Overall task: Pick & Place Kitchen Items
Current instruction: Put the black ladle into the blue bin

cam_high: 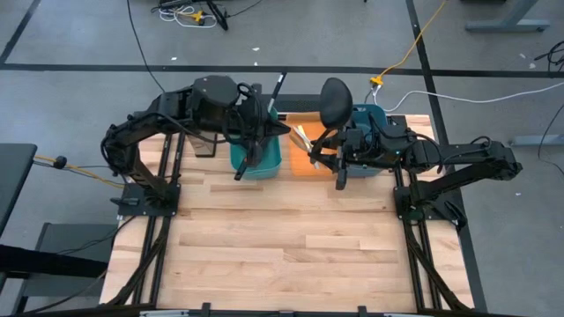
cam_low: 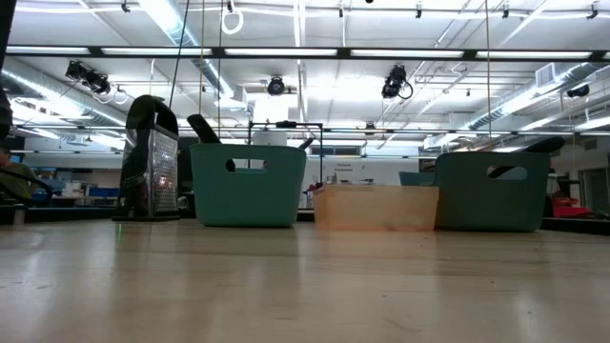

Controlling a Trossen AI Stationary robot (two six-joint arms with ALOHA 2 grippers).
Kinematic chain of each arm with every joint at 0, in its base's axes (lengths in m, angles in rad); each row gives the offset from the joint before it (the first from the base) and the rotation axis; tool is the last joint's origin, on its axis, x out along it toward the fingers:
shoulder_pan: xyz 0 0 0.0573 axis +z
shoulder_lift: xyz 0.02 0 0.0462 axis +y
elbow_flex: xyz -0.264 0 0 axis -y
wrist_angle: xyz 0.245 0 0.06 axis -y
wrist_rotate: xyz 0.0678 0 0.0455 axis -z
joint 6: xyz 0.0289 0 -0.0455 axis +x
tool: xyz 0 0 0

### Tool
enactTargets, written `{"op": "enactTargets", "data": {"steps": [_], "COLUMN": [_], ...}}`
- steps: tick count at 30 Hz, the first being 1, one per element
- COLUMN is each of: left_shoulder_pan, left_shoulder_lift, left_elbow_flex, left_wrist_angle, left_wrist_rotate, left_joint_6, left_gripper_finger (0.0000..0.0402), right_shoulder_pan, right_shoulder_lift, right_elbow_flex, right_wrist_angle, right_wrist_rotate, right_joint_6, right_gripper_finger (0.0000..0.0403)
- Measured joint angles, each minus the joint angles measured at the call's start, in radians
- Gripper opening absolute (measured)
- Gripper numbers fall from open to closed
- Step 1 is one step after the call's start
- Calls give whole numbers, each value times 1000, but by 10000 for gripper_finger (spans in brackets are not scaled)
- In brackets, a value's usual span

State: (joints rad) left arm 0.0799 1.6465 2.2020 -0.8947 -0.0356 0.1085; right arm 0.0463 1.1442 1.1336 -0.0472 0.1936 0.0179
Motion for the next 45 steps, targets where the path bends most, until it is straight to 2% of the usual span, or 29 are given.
{"op": "enactTargets", "data": {"steps": [3,5,13,18,22,27,33,45], "left_shoulder_pan": [-4,-9,-17,-16,-21,-28,-34,-34], "left_shoulder_lift": [-32,-60,-283,-429,-521,-584,-625,-627], "left_elbow_flex": [-107,-209,-630,-832,-934,-953,-955,-955], "left_wrist_angle": [63,167,528,618,667,672,644,649], "left_wrist_rotate": [3,4,2,-43,-59,-86,-105,-107], "left_joint_6": [-33,-46,-126,-180,-206,-206,-201,-198], "left_gripper_finger": [2,2,1,1,1,1,1,1], "right_shoulder_pan": [0,0,-32,-76,-109,-116,-116,-117], "right_shoulder_lift": [0,0,0,-1,-1,-16,-82,-259], "right_elbow_flex": [0,0,-1,-1,-1,-1,-1,-1], "right_wrist_angle": [-2,-3,-74,-120,-154,-172,-233,-463], "right_wrist_rotate": [0,1,-17,-58,-82,-78,-22,105], "right_joint_6": [0,0,44,97,105,79,74,91], "right_gripper_finger": [142,142,142,142,142,142,142,142]}}
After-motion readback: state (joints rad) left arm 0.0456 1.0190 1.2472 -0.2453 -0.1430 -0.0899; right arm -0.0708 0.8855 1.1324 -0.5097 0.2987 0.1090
